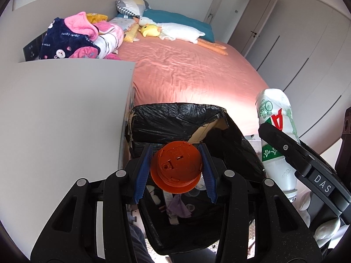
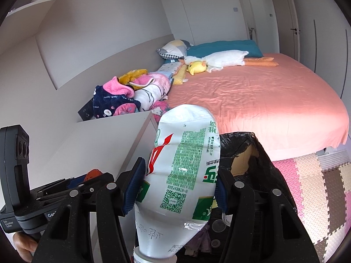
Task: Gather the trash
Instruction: 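Open both tools to drop the cap and bottle into the bag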
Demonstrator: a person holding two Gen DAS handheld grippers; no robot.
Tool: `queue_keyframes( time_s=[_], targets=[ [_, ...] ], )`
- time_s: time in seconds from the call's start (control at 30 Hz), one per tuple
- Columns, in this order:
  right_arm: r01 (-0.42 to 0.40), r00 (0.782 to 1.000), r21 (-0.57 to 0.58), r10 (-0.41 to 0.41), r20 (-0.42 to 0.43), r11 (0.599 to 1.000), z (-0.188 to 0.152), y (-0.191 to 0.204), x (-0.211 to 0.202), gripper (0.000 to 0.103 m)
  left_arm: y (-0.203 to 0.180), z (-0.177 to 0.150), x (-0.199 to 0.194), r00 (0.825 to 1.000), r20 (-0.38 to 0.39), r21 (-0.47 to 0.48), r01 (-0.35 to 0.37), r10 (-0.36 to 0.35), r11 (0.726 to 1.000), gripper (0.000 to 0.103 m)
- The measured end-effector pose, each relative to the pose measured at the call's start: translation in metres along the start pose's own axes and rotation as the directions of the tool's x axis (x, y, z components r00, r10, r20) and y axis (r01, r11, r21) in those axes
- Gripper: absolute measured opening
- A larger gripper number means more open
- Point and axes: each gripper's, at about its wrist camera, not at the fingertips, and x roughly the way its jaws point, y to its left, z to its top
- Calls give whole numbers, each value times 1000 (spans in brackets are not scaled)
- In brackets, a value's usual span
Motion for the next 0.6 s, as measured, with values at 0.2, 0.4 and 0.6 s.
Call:
queue_keyframes(
  time_s=[0.2,0.4,0.6],
  targets=[
    [26,1000,29,-26,2,999,2,-17,-1,59,-11,4,9,999,-18,20,27,-27,999,43],
    [48,999,41,-48,2,998,4,-27,-1,59,-20,8,16,998,-31,29,64,-63,998,43],
    [65,998,53,-65,4,996,6,-32,1,59,-28,10,25,995,-49,44,87,-85,995,43]
  ],
)
